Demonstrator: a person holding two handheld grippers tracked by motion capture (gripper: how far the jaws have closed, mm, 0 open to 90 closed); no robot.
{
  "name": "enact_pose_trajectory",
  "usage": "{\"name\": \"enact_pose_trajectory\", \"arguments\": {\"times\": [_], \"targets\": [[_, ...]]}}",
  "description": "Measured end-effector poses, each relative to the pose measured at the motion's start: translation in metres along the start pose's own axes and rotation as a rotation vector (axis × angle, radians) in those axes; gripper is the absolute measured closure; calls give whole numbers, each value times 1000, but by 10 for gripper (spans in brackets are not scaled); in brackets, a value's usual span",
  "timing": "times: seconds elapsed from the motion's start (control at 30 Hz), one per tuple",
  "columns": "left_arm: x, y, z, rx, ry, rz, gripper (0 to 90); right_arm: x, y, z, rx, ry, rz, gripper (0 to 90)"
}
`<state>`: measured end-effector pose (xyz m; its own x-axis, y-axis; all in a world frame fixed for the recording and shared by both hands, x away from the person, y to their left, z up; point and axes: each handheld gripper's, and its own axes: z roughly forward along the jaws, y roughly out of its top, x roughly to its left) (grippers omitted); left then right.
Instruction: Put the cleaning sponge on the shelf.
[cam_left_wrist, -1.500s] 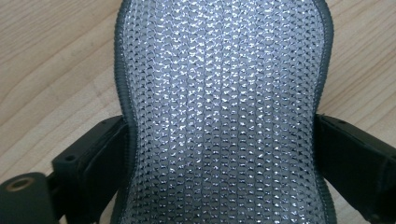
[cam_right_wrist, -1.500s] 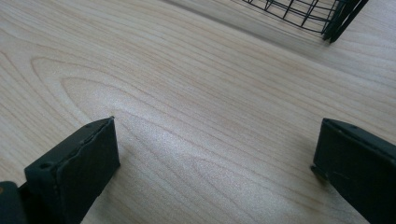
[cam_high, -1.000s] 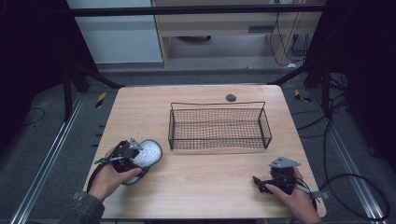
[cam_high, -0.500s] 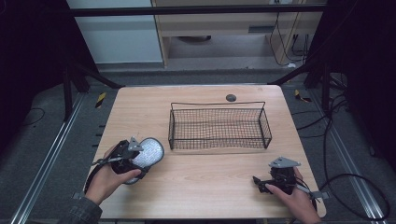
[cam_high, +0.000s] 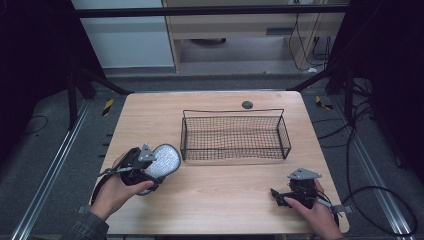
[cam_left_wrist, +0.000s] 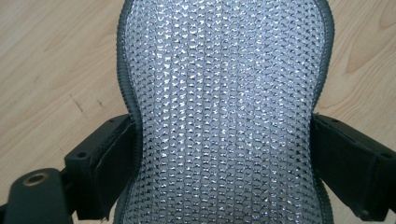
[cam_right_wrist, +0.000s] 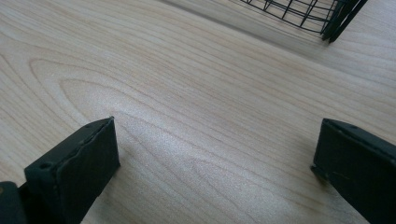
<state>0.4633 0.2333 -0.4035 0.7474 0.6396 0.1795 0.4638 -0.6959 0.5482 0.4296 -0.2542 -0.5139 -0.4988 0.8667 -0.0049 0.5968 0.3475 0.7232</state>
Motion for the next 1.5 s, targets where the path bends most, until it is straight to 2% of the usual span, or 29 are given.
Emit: {"name": "enact_pose_trajectory", "arguments": {"times": [0.1,0.27,0.4,0.9,1.5], "targets": [[0,9,-5,1,18,36,98,0,0,0,0,0,0,3],[3,25,-10,-20,26,53,97,0,0,0,0,0,0,3],[3,37,-14,-24,25,87,96,0,0,0,0,0,0,3],[6,85,-21,-50,47,171,97,0,1,0,1,-1,-1,3],[15,120,-6,-37,40,207,97,0,1,1,1,-3,1,3]]}}
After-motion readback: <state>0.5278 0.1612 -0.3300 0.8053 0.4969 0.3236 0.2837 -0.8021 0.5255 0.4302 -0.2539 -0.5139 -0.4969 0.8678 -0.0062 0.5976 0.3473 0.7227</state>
